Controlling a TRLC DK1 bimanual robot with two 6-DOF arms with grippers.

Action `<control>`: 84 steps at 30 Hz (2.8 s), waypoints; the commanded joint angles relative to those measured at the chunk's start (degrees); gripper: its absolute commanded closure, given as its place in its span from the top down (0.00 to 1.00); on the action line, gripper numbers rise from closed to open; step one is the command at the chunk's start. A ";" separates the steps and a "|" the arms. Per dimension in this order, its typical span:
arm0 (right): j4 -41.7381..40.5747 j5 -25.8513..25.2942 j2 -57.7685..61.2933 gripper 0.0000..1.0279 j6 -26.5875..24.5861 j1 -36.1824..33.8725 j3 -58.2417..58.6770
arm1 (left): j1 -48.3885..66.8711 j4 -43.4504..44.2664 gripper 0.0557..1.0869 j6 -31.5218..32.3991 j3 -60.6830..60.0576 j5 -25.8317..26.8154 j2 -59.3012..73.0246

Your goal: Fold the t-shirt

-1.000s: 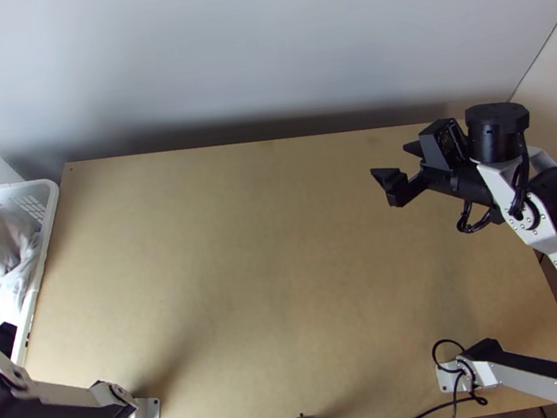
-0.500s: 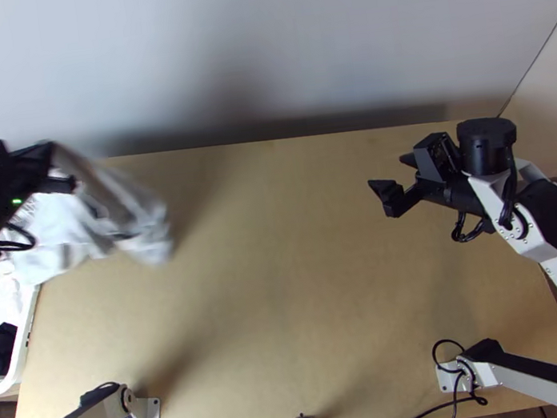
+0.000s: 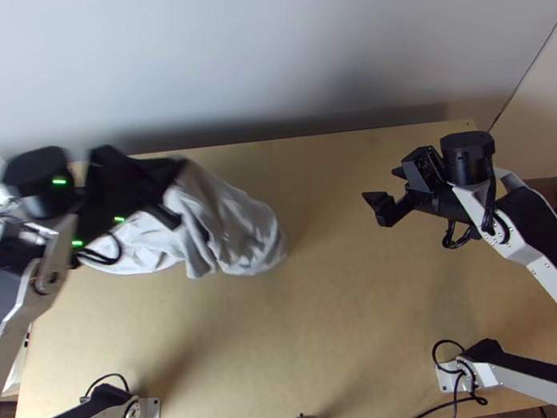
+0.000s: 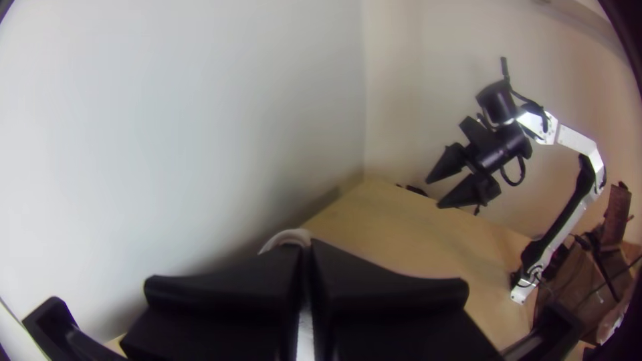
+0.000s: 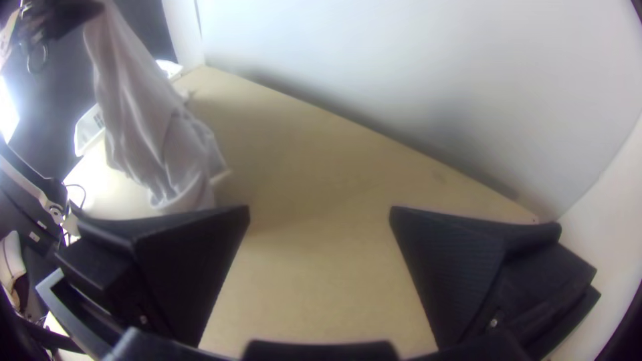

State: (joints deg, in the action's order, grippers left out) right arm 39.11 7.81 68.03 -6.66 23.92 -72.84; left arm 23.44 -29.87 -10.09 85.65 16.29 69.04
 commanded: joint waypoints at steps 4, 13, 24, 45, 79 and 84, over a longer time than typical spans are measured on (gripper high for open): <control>-1.85 -1.22 0.35 0.95 -1.69 0.42 1.38 | 15.41 5.79 0.04 -0.20 -1.27 0.05 8.31; -1.85 -4.39 -1.85 0.95 -1.69 -1.77 3.49 | 23.58 14.84 0.04 1.74 -1.54 0.05 19.38; -1.85 -5.79 -8.97 0.95 -2.40 -3.36 5.34 | 21.12 18.88 0.04 2.44 9.89 0.05 40.92; -4.75 -6.58 -8.26 0.95 -1.34 -3.71 5.87 | 3.01 4.82 0.96 1.39 11.21 0.14 28.52; 0.88 -5.79 -2.99 0.95 2.26 -3.18 2.35 | -51.13 -18.91 0.95 -10.39 -13.58 17.10 24.30; 0.88 -5.70 -3.08 0.95 2.70 -2.65 2.35 | -55.08 -19.35 0.95 -16.02 -15.25 14.12 24.39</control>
State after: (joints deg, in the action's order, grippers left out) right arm 39.79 1.98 64.82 -4.49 20.84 -70.35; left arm -26.13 -46.52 -19.38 72.84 33.54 93.32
